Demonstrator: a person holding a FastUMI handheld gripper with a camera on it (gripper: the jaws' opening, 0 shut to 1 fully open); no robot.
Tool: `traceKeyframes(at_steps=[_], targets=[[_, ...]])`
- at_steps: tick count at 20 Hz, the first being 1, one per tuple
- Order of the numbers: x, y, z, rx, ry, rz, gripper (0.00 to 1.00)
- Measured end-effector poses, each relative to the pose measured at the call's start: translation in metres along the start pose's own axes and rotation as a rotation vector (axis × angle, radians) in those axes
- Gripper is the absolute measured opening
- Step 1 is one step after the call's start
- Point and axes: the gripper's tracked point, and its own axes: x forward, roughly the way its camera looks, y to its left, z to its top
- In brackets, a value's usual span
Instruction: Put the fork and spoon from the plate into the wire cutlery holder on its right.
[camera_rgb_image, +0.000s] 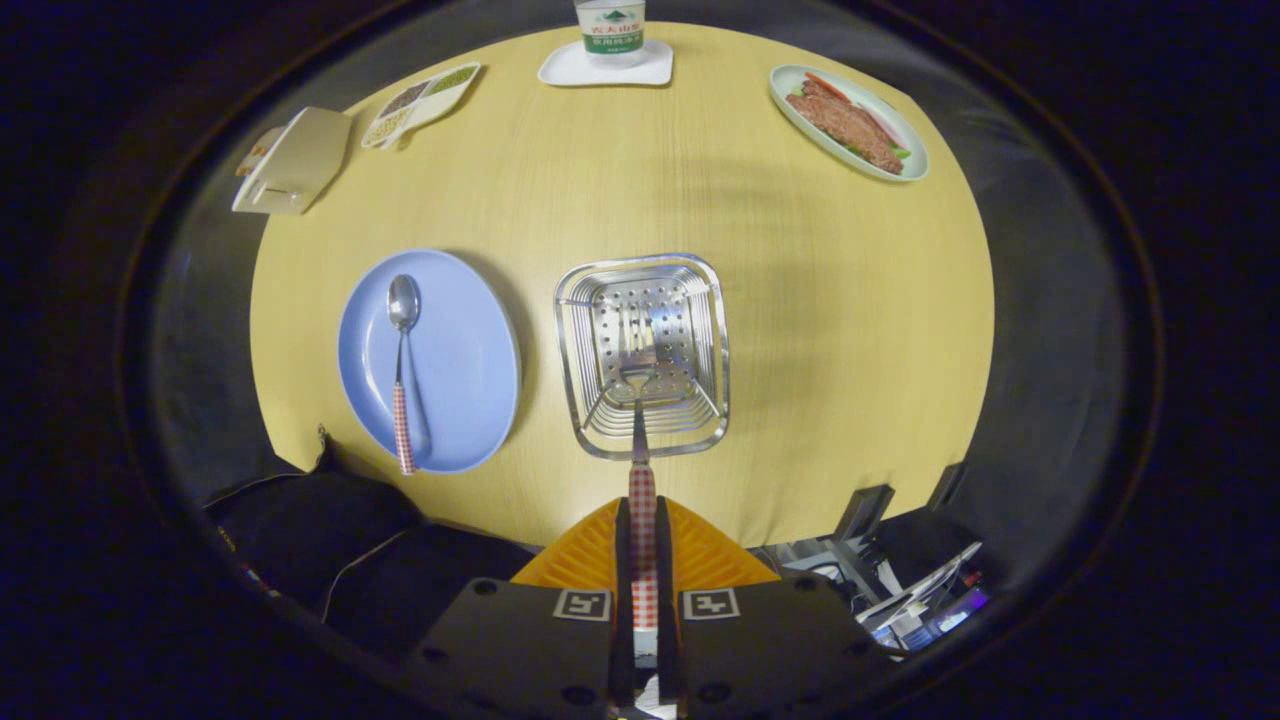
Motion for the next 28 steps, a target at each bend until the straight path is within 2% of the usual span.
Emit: traceKeyframes(at_steps=[4,9,15,20,23,28], targets=[[0.003,-0.004,0.011,0.002,0.038,-0.011,0.12],[0.005,-0.005,0.017,0.019,0.034,0.001,0.16],[-0.007,0.003,0.025,0.049,-0.062,0.057,0.59],[-0.033,0.008,0.046,0.128,-0.268,0.109,0.94],[-0.058,0.021,0.056,0.178,-0.401,0.153,0.94],[-0.091,0.058,0.055,0.181,-0.575,0.202,0.94]])
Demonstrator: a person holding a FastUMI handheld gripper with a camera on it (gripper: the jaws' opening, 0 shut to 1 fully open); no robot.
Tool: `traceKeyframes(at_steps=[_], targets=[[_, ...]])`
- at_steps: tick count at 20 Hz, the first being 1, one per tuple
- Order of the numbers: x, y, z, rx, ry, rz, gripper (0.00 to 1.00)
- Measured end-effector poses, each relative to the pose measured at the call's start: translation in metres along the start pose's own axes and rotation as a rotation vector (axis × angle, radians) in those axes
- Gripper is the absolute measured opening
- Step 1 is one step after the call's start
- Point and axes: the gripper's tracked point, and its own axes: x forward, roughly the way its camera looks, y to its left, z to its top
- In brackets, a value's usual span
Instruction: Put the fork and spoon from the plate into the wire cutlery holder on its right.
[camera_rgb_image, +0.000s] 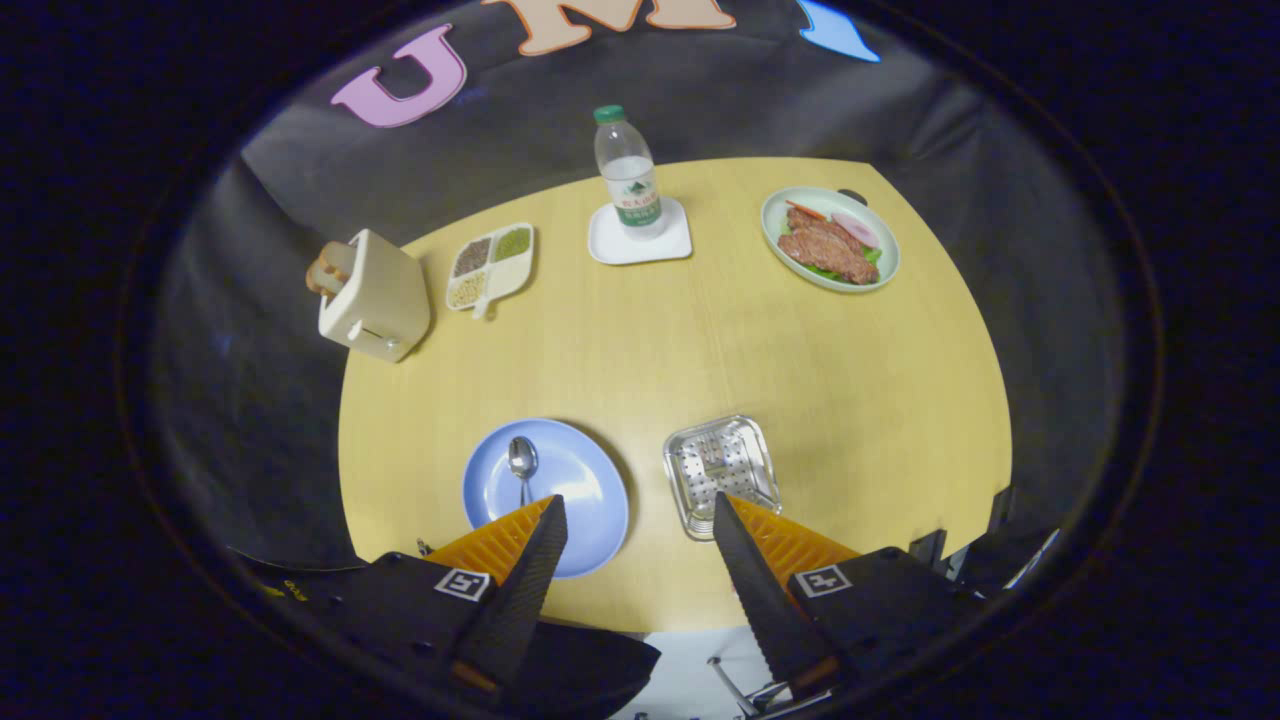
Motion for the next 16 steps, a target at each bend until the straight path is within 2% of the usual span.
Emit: traceKeyframes(at_steps=[6,11,16], targets=[[0.009,0.058,-0.032,-0.007,-0.063,0.053,0.94],[0.051,0.095,-0.079,-0.026,-0.03,0.087,0.94],[0.096,0.109,-0.114,0.01,-0.092,0.065,0.93]])
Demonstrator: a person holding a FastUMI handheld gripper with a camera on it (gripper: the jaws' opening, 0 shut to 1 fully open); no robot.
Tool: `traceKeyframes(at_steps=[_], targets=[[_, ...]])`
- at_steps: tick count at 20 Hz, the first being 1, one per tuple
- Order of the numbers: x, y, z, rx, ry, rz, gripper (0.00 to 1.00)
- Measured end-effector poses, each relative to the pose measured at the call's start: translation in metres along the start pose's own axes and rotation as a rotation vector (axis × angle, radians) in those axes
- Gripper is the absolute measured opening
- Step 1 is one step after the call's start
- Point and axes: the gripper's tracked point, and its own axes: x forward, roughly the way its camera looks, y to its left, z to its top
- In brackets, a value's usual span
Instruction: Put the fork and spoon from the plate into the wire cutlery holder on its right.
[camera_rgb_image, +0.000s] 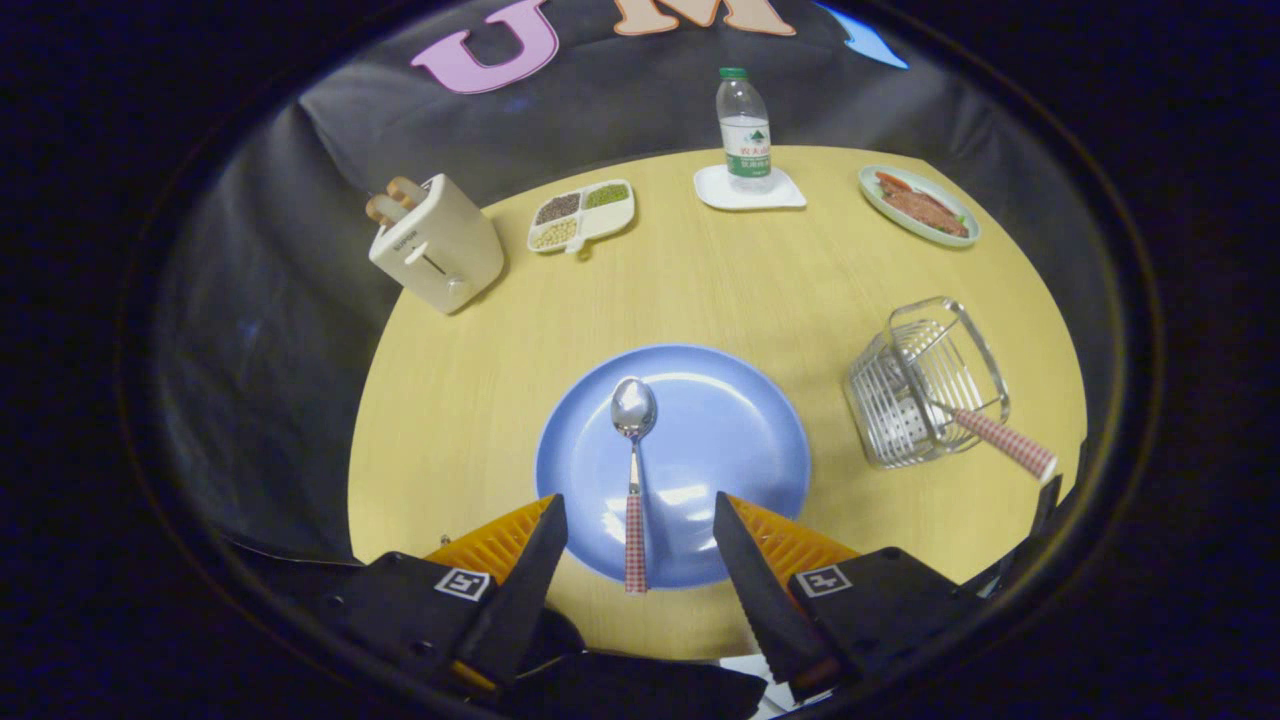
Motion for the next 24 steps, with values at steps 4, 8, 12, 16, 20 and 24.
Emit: traceKeyframes(at_steps=[4,8,12,16,20,24], targets=[[0.022,-0.003,-0.02,0.039,-0.043,-0.013,0.92],[0.034,-0.002,-0.039,0.026,-0.048,-0.026,0.91],[0.042,0.002,-0.052,-0.003,-0.049,-0.03,0.85],[0.047,0.002,-0.053,-0.022,-0.063,-0.04,0.77],[0.045,-0.005,-0.057,-0.007,-0.057,-0.071,0.3],[0.041,-0.01,-0.051,0.005,-0.071,-0.087,0.15]])
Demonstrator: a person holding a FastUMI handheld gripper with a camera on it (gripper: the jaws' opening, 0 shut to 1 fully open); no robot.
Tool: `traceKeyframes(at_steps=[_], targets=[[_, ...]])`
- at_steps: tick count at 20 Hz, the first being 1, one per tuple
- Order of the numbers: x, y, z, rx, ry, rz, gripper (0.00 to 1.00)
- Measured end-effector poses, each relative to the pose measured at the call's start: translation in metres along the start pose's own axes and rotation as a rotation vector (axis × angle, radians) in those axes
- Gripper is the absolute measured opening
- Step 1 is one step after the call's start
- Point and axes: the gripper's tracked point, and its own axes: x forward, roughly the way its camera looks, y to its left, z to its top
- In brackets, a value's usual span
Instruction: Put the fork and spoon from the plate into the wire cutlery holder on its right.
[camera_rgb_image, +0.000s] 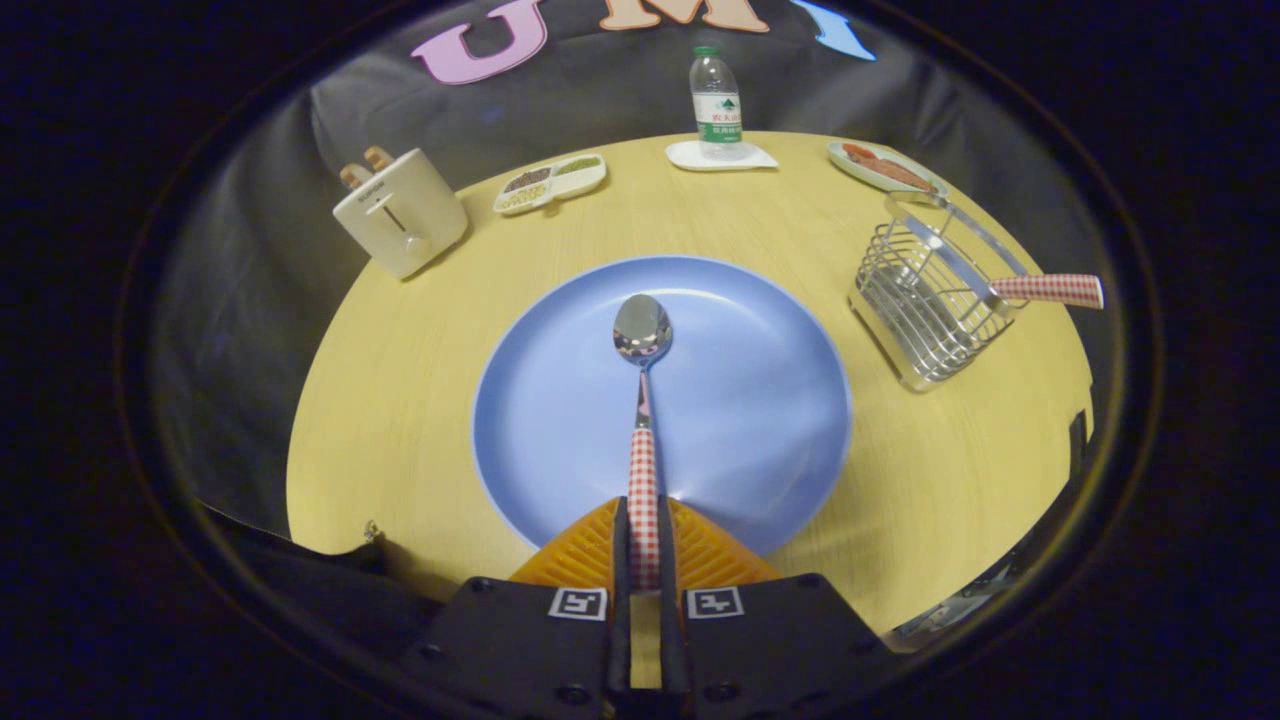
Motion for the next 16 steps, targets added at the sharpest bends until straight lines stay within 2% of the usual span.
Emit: traceKeyframes(at_steps=[6,9,16], targets=[[-0.029,0.001,0.024,-0.009,-0.016,0.027,0.15],[-0.041,-0.006,0.034,0.026,-0.006,0.039,0.06],[-0.084,-0.008,0.068,0.014,-0.026,0.107,0.06]])
